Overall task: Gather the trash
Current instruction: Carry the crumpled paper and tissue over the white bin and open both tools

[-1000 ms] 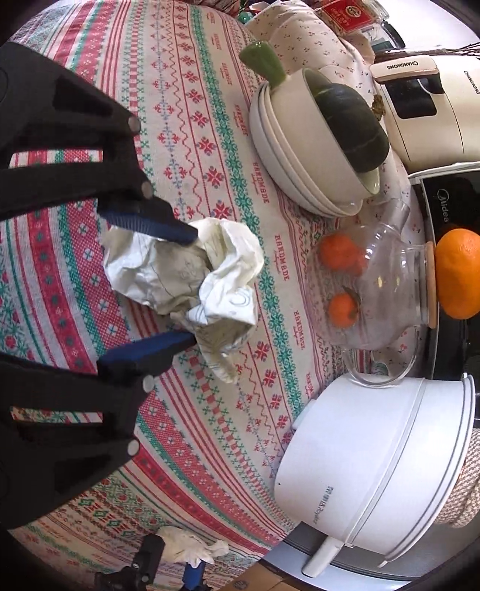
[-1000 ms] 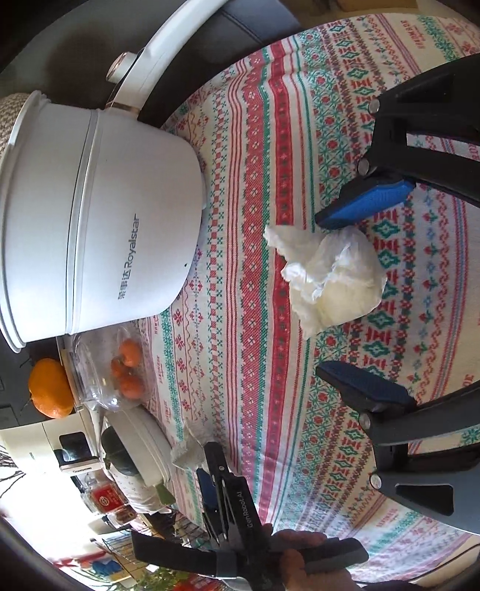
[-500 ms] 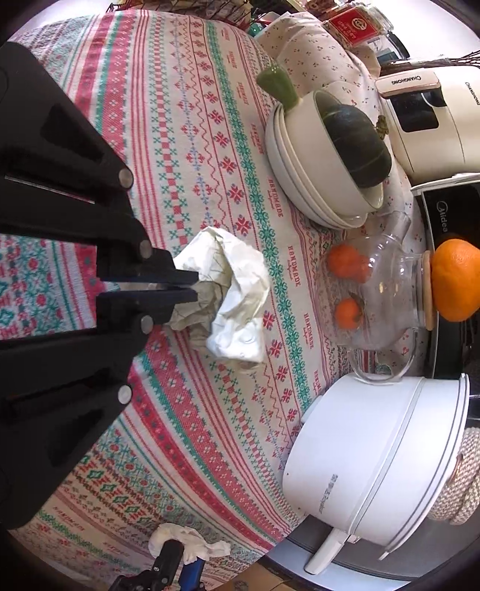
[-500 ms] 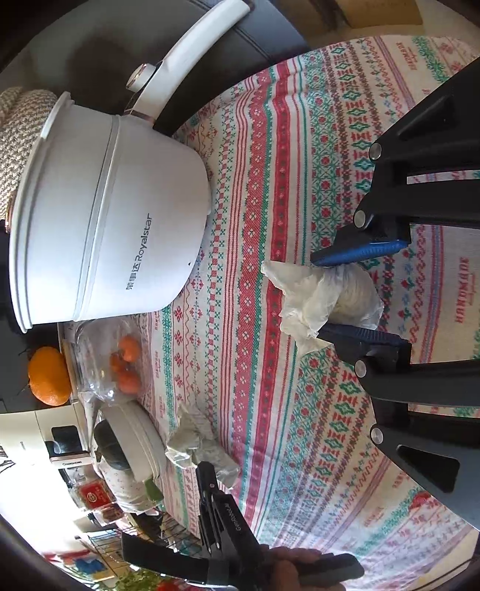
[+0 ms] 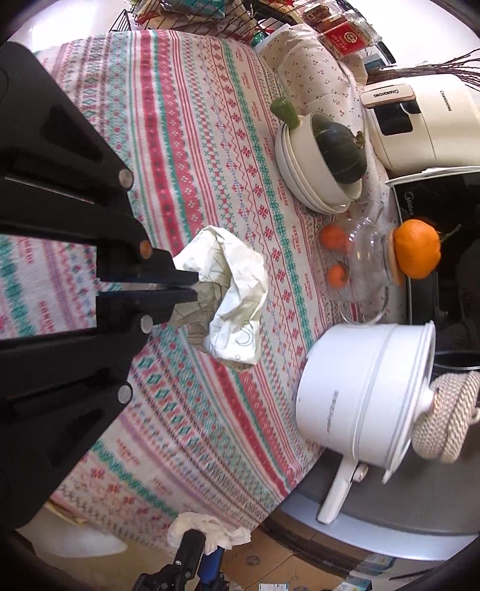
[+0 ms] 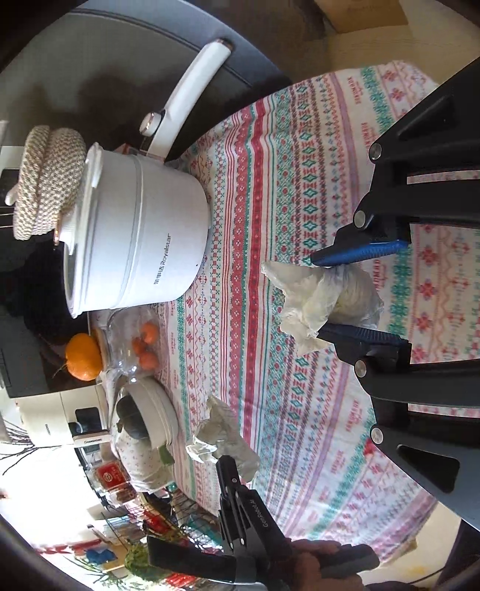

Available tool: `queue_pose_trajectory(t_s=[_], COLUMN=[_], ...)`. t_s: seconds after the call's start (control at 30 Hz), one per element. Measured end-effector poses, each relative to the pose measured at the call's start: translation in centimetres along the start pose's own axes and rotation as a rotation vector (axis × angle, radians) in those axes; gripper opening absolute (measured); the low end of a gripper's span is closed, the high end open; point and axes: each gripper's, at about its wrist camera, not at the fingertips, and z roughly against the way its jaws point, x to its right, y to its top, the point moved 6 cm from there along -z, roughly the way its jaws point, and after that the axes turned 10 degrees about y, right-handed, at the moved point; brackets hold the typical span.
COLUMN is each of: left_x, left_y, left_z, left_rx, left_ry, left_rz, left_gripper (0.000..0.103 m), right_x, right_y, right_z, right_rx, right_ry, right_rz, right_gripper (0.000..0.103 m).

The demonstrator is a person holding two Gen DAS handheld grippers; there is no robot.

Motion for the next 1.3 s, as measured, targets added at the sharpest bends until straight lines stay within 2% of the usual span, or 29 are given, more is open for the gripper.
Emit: queue_pose_trajectory(t_s=[0.33,0.67,0.9,1.0,1.13,1.3], left_x=[2.4,6.2,10.7,13.5,17.5,21.7], left_y=[-2.9,-7.0,-10.0,-11.6,-14.0,-16.8], left_z=[7.2,13.3,15.7,16.3,16.4,16.3], left_rx=[0.03,0.016,-0.009,-0.031,-0.087,-0.151], left_ry=[-0.074,-0.189,-0.294,-0.352,-0.414,-0.484], left_rz=[-0.007,0.004,-0.068,-0.134,-0.223,-0.324], left_gripper=[0.003,0.003,0.003,0.003,0.003,0.003], right_x=[-2.1,-1.7,0.1,1.0,2.4,5.5], right_y=[-3.2,-7.3,-11.2,-12.6,-14.2,-18.0], right_z=[6.8,11.6,13.8,14.6,15.6,16.2], right_rx=[0.022,0.027,0.03,0.009,0.001,-0.055], right_ry=[-0.003,-0.009,-0.044,-0.018,-0.038,-0.058], right_rz=[0.007,-0.063,-0.141,-0.2,-0.196,-0.259], right_gripper=[0.032,0.033,0.033,0.033,0.033,0.033])
